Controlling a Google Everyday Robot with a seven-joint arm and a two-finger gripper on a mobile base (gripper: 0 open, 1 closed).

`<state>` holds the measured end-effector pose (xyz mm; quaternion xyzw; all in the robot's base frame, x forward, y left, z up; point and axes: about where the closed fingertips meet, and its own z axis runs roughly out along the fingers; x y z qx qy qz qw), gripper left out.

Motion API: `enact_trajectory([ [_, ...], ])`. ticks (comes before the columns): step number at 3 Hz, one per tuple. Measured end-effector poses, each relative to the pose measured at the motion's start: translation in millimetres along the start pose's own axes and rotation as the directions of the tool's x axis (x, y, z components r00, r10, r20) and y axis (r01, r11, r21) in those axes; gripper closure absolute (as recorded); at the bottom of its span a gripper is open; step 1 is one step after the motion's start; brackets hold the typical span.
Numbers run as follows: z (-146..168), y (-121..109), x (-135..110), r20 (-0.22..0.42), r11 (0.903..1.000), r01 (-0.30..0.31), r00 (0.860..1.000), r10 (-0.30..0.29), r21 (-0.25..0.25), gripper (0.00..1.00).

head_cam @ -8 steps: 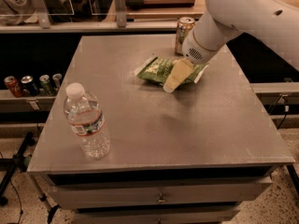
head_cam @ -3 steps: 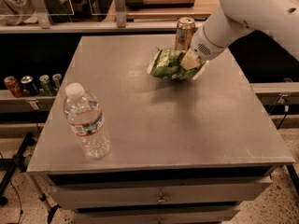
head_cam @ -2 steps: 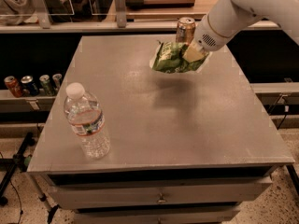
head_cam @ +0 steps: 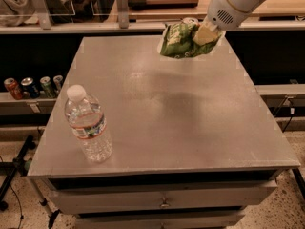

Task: Pick green jalapeno chip bag

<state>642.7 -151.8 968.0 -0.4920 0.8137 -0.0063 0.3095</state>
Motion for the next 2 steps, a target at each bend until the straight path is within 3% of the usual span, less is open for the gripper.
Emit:
enact_trajectory([
  [2,-35,-6,-20,0.016,0.9979,0.063,0.998,-0.063,0.015,1.0],
])
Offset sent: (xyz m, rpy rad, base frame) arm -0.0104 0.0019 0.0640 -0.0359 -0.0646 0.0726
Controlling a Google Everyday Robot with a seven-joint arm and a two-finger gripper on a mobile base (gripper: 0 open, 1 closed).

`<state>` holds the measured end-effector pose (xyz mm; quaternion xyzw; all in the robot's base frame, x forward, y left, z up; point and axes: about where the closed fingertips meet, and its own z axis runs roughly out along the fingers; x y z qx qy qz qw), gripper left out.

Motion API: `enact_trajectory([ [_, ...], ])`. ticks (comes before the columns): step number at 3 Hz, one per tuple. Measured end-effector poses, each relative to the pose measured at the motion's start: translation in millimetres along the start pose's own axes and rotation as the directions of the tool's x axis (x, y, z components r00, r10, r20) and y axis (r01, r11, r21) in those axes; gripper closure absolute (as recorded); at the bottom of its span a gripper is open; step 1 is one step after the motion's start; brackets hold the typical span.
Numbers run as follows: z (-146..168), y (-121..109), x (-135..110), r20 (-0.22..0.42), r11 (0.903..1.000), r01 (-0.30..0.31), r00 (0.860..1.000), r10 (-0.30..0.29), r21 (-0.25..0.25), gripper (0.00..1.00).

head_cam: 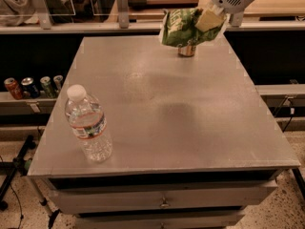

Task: Pick green jalapeno chip bag

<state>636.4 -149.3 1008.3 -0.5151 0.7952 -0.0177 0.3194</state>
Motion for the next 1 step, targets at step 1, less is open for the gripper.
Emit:
enact_trajectory([
  [1,-6.7,0.0,-7.0,0.008,0.9997,0.023,1.0,-0.023,-0.005,1.0],
])
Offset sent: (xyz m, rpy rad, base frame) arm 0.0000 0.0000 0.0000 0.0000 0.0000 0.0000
